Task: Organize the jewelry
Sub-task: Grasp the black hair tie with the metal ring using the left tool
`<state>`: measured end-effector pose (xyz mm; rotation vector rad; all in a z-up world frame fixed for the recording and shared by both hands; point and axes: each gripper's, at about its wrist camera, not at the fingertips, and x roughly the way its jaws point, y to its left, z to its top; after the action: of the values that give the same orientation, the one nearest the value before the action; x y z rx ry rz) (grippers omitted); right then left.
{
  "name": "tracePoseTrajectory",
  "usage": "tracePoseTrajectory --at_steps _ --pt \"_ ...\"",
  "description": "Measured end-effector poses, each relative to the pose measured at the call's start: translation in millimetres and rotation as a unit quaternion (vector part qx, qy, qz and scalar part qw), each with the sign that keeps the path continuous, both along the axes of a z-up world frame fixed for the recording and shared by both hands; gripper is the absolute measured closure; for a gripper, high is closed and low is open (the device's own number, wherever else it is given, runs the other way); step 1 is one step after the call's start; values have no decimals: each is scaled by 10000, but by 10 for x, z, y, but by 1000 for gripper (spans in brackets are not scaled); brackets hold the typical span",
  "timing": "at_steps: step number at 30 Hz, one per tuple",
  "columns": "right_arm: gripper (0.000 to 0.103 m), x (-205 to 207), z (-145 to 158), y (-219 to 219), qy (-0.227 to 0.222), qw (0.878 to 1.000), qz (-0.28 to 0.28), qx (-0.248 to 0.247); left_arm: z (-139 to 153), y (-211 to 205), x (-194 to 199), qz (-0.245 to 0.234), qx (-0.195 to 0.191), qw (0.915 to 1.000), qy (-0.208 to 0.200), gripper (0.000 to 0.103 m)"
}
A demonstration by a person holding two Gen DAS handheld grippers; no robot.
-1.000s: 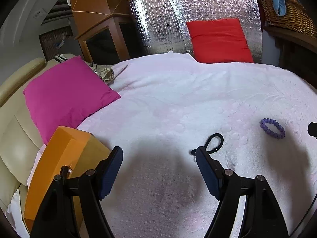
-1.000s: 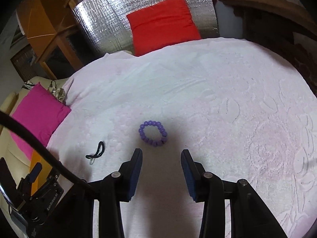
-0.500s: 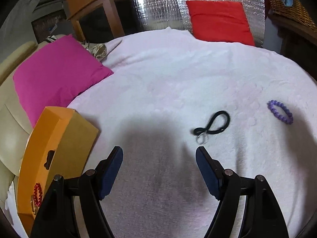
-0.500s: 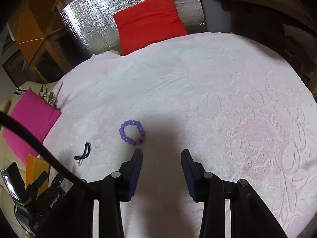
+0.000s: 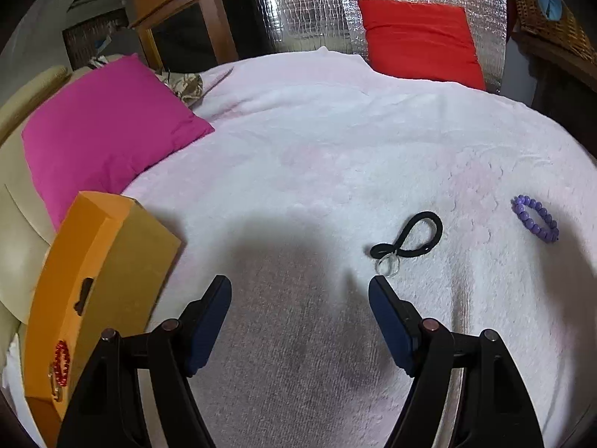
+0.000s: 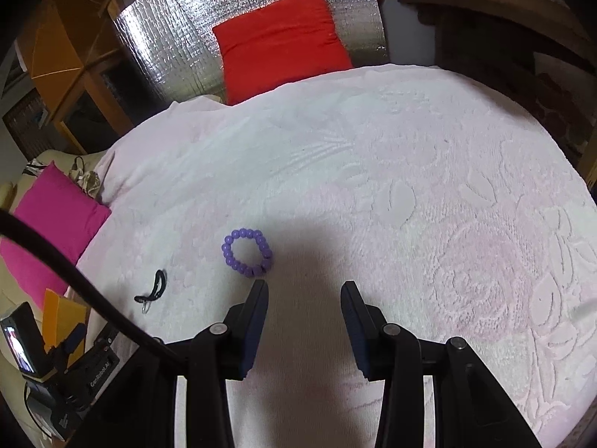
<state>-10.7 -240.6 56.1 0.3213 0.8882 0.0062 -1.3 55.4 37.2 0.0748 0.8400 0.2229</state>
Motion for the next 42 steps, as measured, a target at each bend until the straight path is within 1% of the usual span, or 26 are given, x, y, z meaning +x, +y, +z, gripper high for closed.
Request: tracePoseTrajectory --at_steps 6,8,9,12,16,23,24,26,28,30,31,32,33,34,37,38,39,42 --pt "59 155 -75 -7 -111 9998 0 167 1 24 119 -90 -318 9993 -146 26" --pt "59 214 -121 -14 -194 9996 -23 185 -4 21 157 -185 -562 9981 -198 26" --pt "59 247 -140 -9 -177 9997 -39 183 -10 18 169 -205 -621 9977 -204 26" --pt "59 342 -180 7 -253 9988 70 403 -38 16 233 -290 -875 9955 -231 26" --pt "59 442 -248 94 -190 9992 177 308 -94 44 300 -277 -1185 9924 -205 26" --pt "59 593 -340 134 -78 9994 245 243 -169 29 405 -358 -1535 9874 -146 28" --pt "59 603 -345 133 -84 9994 244 220 -170 20 406 -382 -1566 9868 -152 29" --pt "59 614 -352 126 -94 9994 251 213 -181 -11 426 -478 -1693 9843 -119 42" --pt "59 631 -365 122 -81 9994 238 223 -215 -41 444 -527 -1759 9830 -34 47" --pt "59 653 -376 117 -61 9993 237 268 -245 -59 468 -520 -1758 9831 1 48" --pt "59 661 -379 120 -57 9993 231 273 -247 -61 475 -523 -1772 9828 -6 52" --pt "59 660 -381 116 -54 9994 228 268 -249 -63 481 -533 -1797 9823 -12 59" --pt "59 665 -384 124 -51 9994 231 255 -253 -70 490 -564 -1854 9810 4 62" --pt "59 670 -387 132 -52 9994 239 237 -263 -72 499 -586 -1894 9801 32 69" --pt "59 694 -402 136 -36 9995 235 218 -277 -86 516 -592 -1946 9791 68 73" --pt "59 700 -410 134 -17 9995 228 225 -270 -89 516 -607 -1941 9791 60 80" --pt "59 702 -416 133 -1 9995 219 227 -258 -90 517 -644 -1948 9787 49 83" --pt "59 710 -433 141 10 9996 221 184 -228 -111 494 -706 -1934 9786 -14 87"
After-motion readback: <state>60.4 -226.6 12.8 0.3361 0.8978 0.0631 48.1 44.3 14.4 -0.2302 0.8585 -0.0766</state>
